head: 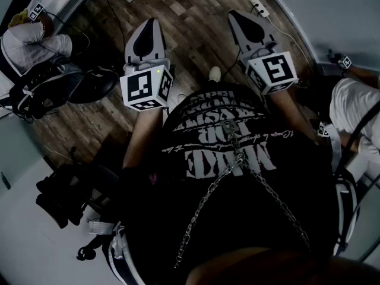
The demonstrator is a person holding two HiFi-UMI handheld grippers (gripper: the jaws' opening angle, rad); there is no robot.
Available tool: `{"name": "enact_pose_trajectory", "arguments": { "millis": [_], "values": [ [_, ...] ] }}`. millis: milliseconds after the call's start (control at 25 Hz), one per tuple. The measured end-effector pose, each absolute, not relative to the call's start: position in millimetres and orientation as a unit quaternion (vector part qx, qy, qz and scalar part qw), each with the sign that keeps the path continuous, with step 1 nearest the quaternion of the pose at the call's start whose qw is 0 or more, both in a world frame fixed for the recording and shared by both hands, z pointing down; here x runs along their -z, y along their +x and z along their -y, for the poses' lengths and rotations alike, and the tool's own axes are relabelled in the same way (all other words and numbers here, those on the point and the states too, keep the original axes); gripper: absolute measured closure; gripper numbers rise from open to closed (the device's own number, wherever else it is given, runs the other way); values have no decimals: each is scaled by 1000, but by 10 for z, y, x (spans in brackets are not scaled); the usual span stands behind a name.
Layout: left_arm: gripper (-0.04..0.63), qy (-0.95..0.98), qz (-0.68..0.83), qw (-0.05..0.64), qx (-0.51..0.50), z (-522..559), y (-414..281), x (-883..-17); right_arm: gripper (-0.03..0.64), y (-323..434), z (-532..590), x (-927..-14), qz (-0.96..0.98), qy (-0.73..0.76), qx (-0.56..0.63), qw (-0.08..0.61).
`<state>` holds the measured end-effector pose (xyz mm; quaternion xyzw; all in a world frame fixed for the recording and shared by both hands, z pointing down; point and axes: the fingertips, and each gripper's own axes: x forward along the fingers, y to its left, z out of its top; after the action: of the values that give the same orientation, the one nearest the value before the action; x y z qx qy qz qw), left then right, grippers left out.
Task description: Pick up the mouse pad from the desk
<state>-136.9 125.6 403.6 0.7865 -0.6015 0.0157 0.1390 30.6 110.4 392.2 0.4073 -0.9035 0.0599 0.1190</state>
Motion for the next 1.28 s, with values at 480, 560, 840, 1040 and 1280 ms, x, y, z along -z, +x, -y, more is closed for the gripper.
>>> {"name": "enact_pose_trajectory", "arguments": {
  "millis": [480, 560, 840, 1040, 1280],
  "values": [
    [589, 768, 627, 130, -26, -1665, -1584, -3882, 617, 37, -1528, -3697, 925, 363, -54, 95],
    [589, 764, 632, 127, -24, -1626, -1588, -3832, 617, 62, -1492, -3655, 927, 359, -55, 91],
    [589, 757, 644, 107, -1, -1566, -1555, -3716, 617, 112, -1307, -3644, 930, 353, -45, 93],
    [589, 760, 640, 117, -17, -1642, -1547, -3804, 617, 112, -1290, -3754, 930, 349, -65, 95],
    [589, 749, 651, 119, -29, -1637, -1607, -3889, 617, 86, -1288, -3815, 930, 347, -76, 95]
  ]
}}
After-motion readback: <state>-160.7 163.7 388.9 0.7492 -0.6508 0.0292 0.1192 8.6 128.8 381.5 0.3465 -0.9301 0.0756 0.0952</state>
